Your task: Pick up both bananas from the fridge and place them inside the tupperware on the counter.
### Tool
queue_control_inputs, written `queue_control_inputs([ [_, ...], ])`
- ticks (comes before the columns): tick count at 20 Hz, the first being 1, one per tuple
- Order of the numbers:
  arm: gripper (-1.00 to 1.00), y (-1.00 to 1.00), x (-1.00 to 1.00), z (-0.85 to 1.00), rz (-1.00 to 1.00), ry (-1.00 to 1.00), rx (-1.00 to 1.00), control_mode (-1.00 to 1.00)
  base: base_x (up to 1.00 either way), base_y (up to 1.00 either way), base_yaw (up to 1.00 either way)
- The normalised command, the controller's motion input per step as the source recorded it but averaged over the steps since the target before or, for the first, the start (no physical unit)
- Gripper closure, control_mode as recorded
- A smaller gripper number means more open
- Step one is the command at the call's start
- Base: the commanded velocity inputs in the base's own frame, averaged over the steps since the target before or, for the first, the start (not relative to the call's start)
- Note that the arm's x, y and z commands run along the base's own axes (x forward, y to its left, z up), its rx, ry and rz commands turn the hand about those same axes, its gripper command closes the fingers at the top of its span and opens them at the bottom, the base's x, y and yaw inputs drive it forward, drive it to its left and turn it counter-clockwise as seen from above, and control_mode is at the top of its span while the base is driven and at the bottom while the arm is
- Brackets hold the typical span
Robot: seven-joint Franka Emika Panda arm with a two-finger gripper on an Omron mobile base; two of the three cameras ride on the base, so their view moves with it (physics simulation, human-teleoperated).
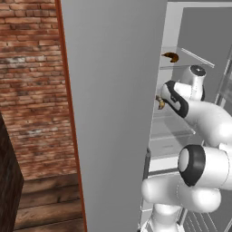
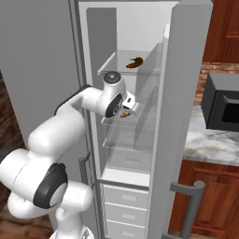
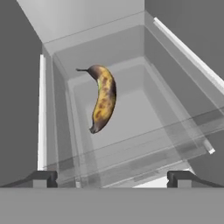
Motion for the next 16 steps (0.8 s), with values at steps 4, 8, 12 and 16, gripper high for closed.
queue_control_inputs([
  [4, -1.00, -0.02, 0.34, -0.16, 0.00, 0.00, 0.00, -1.00, 0.00, 0.00, 0.00],
  [8, -1.00, -0.05, 0.29, -0.17, 0.00, 0.00, 0.00, -1.00, 0.00, 0.00, 0.00],
  [12, -1.00, -0.07, 0.32, -0.16, 0.00, 0.03, 0.01, -1.00, 0.00, 0.00, 0.00],
  [16, -1.00, -0.10, 0.32, -0.14, 0.00, 0.00, 0.00, -1.00, 0.00, 0.00, 0.00],
])
